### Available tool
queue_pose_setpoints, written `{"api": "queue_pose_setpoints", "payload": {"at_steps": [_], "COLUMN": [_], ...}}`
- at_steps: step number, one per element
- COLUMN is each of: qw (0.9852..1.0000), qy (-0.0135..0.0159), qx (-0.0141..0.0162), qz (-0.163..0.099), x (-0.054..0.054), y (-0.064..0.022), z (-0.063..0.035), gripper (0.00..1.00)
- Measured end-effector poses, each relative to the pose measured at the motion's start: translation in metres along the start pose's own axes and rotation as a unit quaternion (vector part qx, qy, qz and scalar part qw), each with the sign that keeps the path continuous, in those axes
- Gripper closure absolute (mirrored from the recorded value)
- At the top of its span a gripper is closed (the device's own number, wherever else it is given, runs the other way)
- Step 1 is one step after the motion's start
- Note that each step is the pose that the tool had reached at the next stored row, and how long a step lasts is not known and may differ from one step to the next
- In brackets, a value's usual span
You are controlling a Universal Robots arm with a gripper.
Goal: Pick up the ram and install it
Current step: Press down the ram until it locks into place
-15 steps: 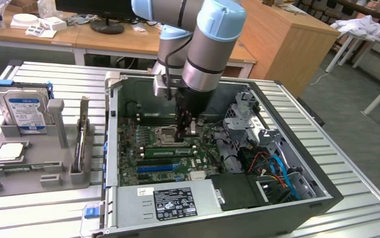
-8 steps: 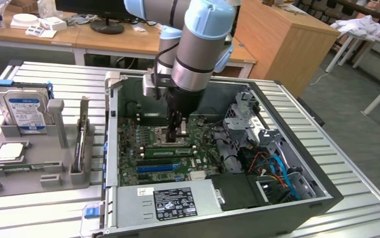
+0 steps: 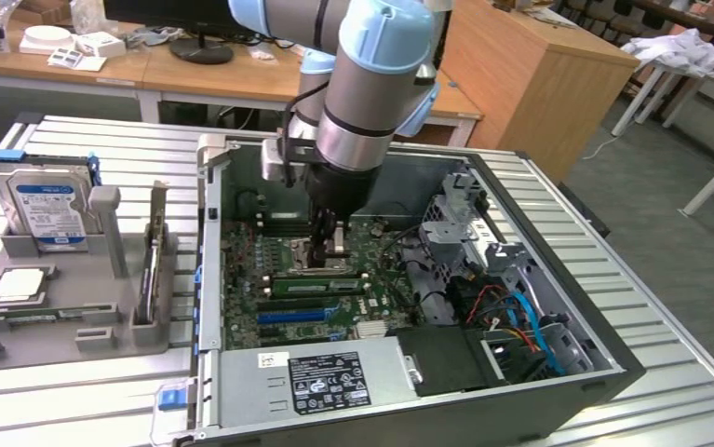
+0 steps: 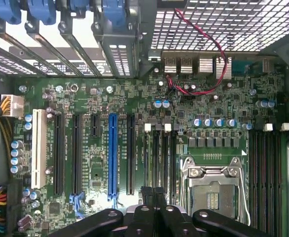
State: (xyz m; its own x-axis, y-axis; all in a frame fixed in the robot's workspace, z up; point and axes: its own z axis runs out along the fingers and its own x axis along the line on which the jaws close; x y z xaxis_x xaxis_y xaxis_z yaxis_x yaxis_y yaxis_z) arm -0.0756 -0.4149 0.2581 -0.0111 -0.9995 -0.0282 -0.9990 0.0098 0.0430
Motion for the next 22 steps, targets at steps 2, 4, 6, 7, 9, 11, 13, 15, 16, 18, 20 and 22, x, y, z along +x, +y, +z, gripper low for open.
{"api": "queue_pose_setpoints", "payload": {"at_steps": [2, 4, 6, 7, 9, 11, 13, 15, 16, 18, 20, 22], "qw": [1.0, 1.0, 1.0, 1.0, 1.0, 1.0, 1.0, 1.0, 1.0, 1.0, 1.0, 1.0], "qy": [0.0, 0.0, 0.0, 0.0, 0.0, 0.0, 0.0, 0.0, 0.0, 0.0, 0.0, 0.0001], "qx": [0.0, 0.0, 0.0, 0.0, 0.0, 0.0, 0.0, 0.0, 0.0, 0.0, 0.0, 0.0], "qz": [0.0, 0.0, 0.0, 0.0, 0.0, 0.0, 0.0, 0.0, 0.0, 0.0, 0.0, 0.0], "x": [-0.0001, -0.0001, -0.0001, 0.0, 0.0, 0.0, 0.0001, 0.0001, 0.0001, 0.0002, 0.0002, 0.0002], "y": [0.0018, 0.0022, 0.0023, 0.0023, 0.0023, 0.0022, 0.0022, 0.0021, 0.0021, 0.002, 0.002, 0.002], "z": [0.0001, 0.0001, 0.0001, 0.0001, 0.0006, 0.0017, 0.003, 0.0047, 0.0057, 0.0072, 0.0073, 0.0073], "gripper": [0.89, 0.89, 0.89, 0.89, 0.89, 0.89, 0.89, 0.89, 0.89, 0.89, 0.89, 0.89]}}
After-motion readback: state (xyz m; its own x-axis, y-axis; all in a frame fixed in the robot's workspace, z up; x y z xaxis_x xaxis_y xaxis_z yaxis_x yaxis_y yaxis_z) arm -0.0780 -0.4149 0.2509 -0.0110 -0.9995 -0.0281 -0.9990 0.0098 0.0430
